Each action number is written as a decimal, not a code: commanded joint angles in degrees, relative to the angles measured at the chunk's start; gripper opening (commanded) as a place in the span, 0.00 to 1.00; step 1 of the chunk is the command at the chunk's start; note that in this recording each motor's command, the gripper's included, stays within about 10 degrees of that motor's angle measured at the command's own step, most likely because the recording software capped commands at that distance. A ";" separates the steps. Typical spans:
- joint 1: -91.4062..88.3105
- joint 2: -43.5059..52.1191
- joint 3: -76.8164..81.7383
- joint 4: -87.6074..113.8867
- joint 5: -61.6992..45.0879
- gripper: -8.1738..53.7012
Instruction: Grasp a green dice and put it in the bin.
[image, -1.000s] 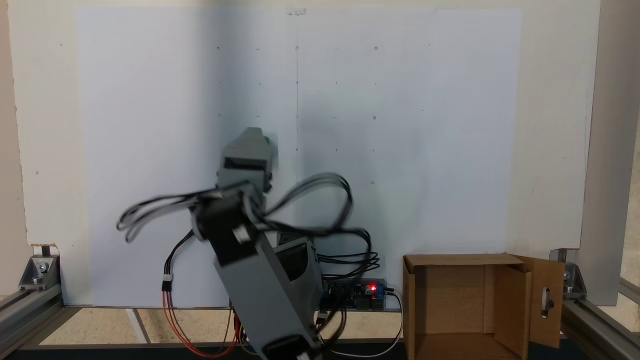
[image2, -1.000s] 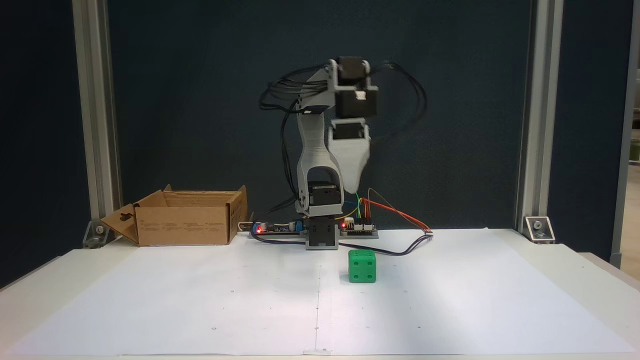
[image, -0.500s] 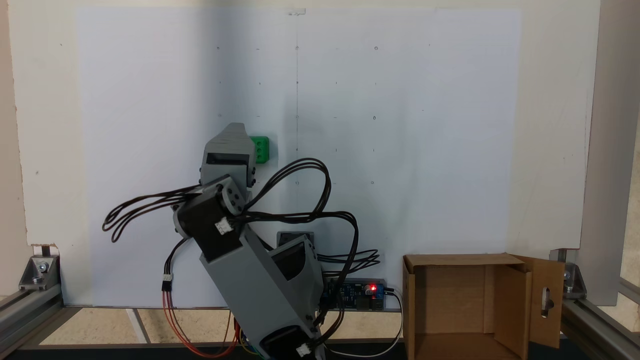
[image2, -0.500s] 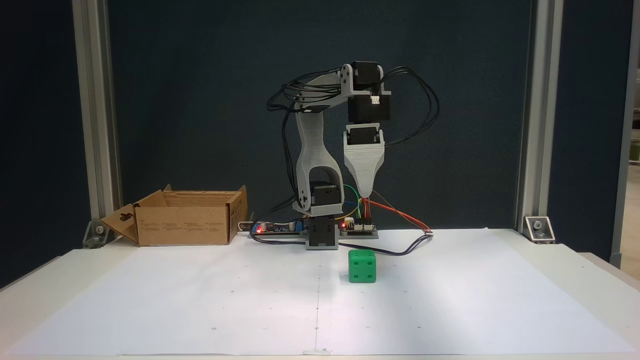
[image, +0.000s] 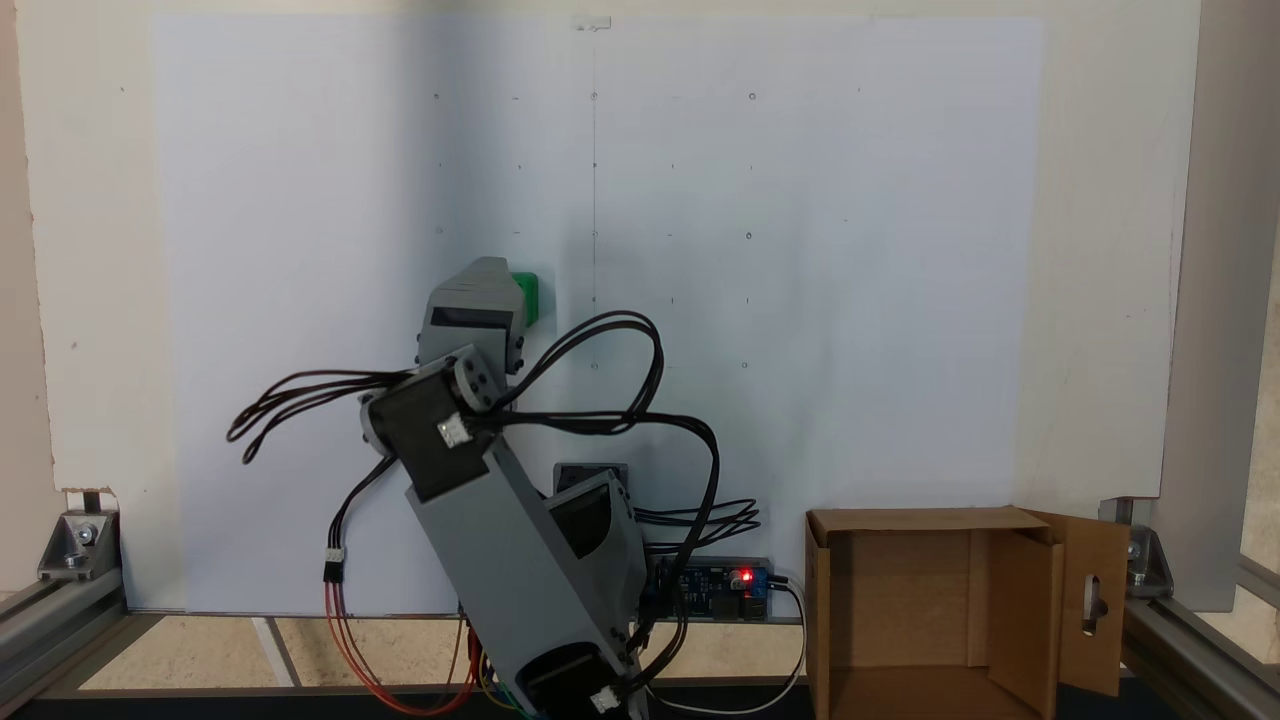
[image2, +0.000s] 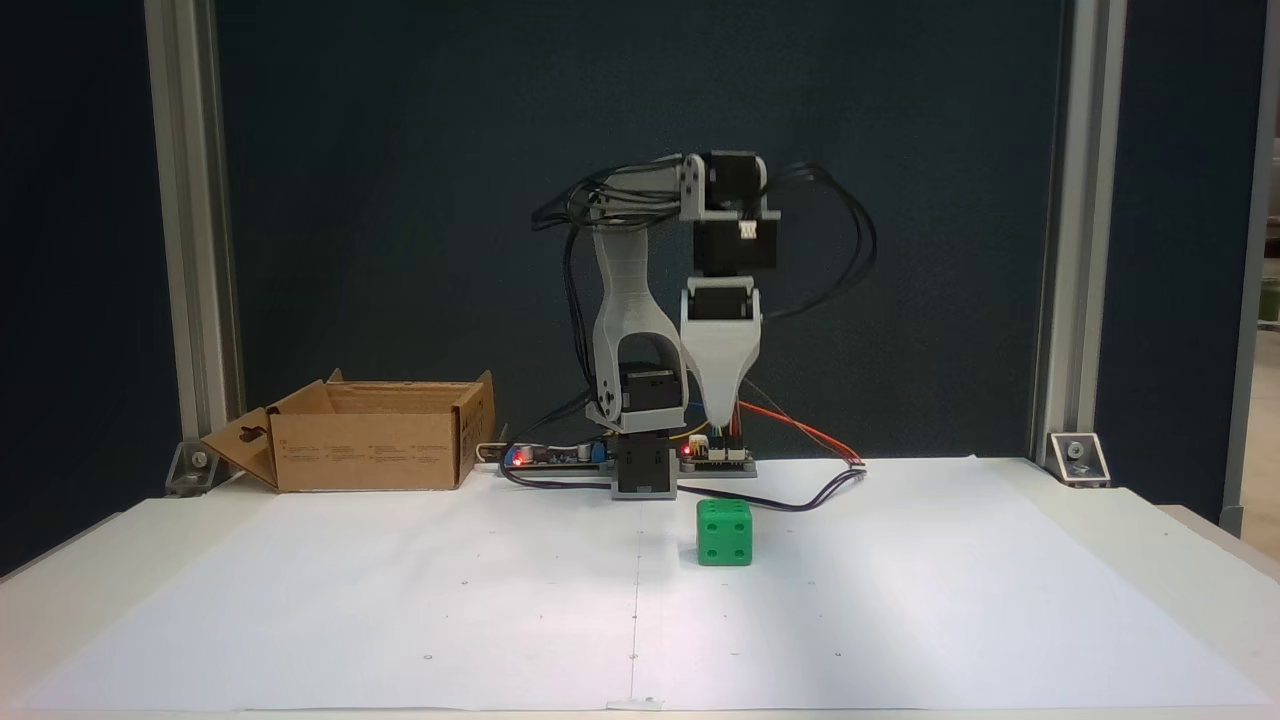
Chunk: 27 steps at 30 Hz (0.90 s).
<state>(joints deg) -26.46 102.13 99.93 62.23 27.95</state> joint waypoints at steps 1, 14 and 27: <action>0.53 0.35 -0.26 -0.97 2.90 0.85; 0.44 -0.88 6.33 -10.02 2.90 0.84; 0.70 -2.72 6.50 -11.16 2.90 0.85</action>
<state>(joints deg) -26.37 99.49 107.14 51.59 27.95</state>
